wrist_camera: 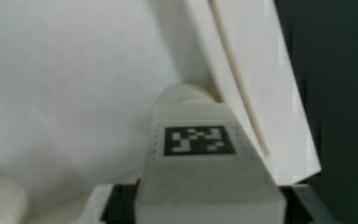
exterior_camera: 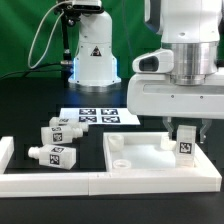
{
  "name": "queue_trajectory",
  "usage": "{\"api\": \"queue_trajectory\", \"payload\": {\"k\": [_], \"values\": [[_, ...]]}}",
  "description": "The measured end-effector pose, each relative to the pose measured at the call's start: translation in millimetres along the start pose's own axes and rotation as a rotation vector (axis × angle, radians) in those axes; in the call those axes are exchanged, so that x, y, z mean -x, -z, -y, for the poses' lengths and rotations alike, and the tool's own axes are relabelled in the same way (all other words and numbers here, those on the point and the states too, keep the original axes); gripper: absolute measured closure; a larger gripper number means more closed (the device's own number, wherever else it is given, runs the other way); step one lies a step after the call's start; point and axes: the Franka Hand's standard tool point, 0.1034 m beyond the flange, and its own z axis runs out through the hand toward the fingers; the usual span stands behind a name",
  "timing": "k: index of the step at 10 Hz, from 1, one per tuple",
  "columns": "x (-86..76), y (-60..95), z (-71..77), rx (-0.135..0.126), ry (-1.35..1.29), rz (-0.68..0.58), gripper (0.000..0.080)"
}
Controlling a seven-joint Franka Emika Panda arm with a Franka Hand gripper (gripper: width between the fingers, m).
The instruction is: Assemble one leg
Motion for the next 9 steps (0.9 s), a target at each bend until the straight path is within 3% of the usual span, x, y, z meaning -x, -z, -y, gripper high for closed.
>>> {"api": "queue_trajectory", "payload": {"k": [2, 6, 8, 9], "values": [[3.7, -1.2, 2.3, 0.01, -0.355, -0.017, 0.0515], [2.0, -1.3, 0.7, -0.064, -1.052, -0.039, 0.0515], [2.1, -1.3, 0.5, -0.051, -0.903, -0.042, 0.0513], [1.1, 0.5, 2.2, -0.047, -0.781, -0.038, 0.0347]]}}
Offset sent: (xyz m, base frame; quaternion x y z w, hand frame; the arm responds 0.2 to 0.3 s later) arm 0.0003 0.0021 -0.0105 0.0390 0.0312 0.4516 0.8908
